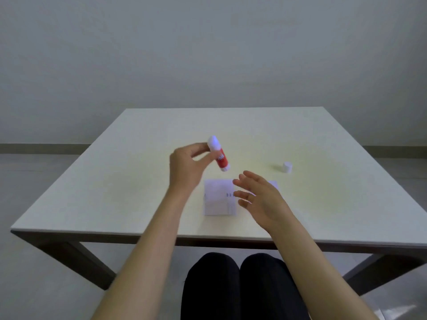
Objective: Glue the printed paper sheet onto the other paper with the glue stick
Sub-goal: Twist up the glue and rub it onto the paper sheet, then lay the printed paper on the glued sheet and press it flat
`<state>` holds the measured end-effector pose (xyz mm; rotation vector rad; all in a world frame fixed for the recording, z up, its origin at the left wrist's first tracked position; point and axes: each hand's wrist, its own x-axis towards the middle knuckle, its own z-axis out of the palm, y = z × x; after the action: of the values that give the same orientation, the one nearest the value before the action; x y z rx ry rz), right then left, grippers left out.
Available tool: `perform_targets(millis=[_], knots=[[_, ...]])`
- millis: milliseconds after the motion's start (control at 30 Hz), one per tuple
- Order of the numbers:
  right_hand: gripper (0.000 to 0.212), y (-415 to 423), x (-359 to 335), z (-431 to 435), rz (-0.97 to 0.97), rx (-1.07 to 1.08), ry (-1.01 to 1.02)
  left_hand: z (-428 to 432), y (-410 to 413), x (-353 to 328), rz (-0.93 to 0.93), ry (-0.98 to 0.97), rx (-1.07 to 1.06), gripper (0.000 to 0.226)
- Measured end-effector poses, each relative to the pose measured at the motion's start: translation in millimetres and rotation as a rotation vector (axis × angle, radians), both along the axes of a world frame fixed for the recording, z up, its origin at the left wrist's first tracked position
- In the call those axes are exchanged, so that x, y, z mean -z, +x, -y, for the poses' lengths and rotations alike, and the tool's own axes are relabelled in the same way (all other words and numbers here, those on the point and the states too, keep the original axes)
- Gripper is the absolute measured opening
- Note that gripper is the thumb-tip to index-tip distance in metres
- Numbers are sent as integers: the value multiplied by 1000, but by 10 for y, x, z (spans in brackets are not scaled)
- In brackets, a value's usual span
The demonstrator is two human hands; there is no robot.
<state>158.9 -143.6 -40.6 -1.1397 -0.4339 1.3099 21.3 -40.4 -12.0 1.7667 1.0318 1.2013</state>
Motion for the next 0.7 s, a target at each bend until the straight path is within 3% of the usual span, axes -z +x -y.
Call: perform_targets(millis=[133,200,400,500,700], knots=[[24,29,37,48,546,-17,33,-449,-197,-74,-272,2,-114,4],[15,-41,76,27,817,-74,43,-580,-241,-20,-355,-17,-137,15],[30,-358,287,-78,1615,-306,168,-640,-317,240,-343,-87,-196,14],[34,-417,311,-127,1819,-397,214,-600,-316,322,-324,-96,-197,11],[21,-476,271,-212,2094,-434,322,-619,-314,328,-323,-90,-212,13]])
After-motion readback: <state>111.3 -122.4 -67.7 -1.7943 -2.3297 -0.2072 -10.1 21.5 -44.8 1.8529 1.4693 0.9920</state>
